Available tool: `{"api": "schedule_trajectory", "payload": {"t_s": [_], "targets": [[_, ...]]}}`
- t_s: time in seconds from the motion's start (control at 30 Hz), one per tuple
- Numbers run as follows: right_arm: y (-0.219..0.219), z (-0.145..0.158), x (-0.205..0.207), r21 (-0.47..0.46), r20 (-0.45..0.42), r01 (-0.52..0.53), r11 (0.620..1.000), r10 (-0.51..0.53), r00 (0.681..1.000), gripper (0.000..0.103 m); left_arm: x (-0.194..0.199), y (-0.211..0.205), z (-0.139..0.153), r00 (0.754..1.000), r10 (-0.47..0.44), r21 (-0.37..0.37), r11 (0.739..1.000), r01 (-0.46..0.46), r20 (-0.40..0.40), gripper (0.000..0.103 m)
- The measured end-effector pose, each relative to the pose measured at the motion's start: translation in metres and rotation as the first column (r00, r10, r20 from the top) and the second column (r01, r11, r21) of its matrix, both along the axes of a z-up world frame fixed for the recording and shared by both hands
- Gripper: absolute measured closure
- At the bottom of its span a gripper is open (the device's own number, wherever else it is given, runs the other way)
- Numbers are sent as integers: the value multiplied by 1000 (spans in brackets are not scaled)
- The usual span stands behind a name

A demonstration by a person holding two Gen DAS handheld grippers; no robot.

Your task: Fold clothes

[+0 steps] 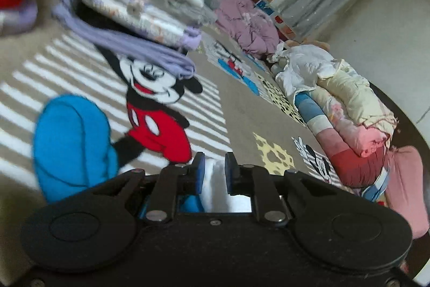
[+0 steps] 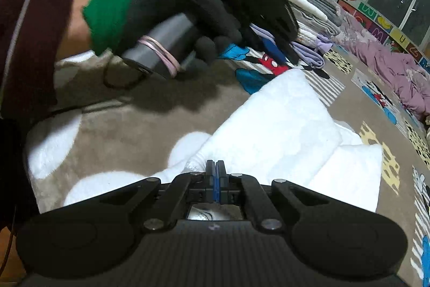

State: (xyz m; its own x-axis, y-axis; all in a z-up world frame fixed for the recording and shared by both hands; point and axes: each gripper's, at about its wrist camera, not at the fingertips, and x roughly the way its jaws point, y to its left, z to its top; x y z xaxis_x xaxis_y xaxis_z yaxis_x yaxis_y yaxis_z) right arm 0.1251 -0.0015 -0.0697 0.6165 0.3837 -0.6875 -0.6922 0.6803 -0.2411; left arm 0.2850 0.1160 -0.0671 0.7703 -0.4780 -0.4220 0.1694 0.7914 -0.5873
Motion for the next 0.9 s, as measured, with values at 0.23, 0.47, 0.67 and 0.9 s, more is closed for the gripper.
{"api": "schedule_trajectory", "payload": {"t_s": [0.23, 0.47, 0.67, 0.9], "targets": [[-6, 0, -1, 40, -14, 20, 999, -20, 1000, 98, -32, -62, 12, 951, -276, 366, 907, 210, 137, 91], [-18, -2, 1, 115, -48, 49, 992, -44, 998, 98, -5, -93, -31, 964, -256, 510, 841, 183, 77, 91], [-20, -3, -1, 133, -61, 79, 988, -72, 996, 98, -8, -63, -21, 978, -199, 324, 931, 170, 59, 86], [-28, 13, -18, 151, -62, 91, 984, -82, 995, 97, -24, -14, 5, 990, -100, 134, 987, 87, 95, 56]]}}
